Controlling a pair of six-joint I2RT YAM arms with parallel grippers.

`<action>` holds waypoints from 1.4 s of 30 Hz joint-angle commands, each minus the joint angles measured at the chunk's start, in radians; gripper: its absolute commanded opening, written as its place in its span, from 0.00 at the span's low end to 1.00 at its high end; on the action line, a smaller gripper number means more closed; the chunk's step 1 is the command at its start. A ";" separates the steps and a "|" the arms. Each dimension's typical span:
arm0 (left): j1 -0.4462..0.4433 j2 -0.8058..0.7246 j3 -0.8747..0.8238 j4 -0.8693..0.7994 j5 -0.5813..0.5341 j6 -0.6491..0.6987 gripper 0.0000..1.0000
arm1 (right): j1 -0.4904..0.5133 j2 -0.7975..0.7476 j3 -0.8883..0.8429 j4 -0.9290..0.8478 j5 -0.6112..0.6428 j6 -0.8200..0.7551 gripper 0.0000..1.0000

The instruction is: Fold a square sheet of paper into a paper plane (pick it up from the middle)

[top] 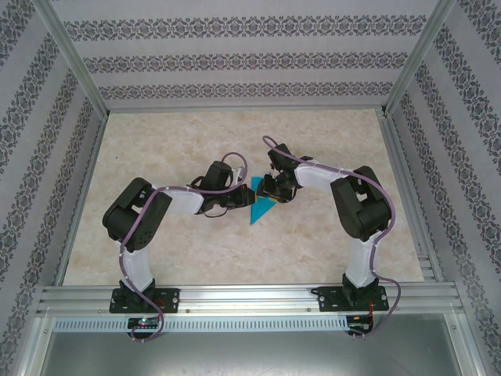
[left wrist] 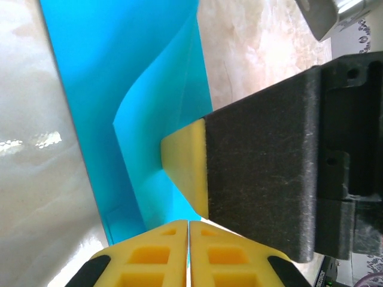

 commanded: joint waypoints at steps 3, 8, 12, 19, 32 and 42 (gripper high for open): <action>0.013 0.035 0.030 -0.003 0.019 0.007 0.10 | -0.011 0.133 -0.073 -0.087 0.147 0.007 0.45; 0.013 0.038 0.032 -0.019 0.004 0.013 0.10 | -0.011 0.132 -0.074 -0.086 0.146 0.007 0.46; 0.013 0.039 0.036 -0.047 -0.021 0.022 0.09 | -0.011 0.133 -0.075 -0.085 0.147 0.010 0.46; 0.012 0.046 0.045 -0.077 -0.050 0.035 0.09 | -0.013 0.131 -0.080 -0.083 0.148 0.012 0.46; 0.013 0.068 0.061 -0.094 -0.048 0.039 0.09 | -0.014 0.141 -0.080 -0.086 0.147 0.010 0.44; 0.013 0.074 0.063 -0.102 -0.059 0.036 0.09 | -0.013 0.150 -0.081 -0.088 0.148 0.007 0.42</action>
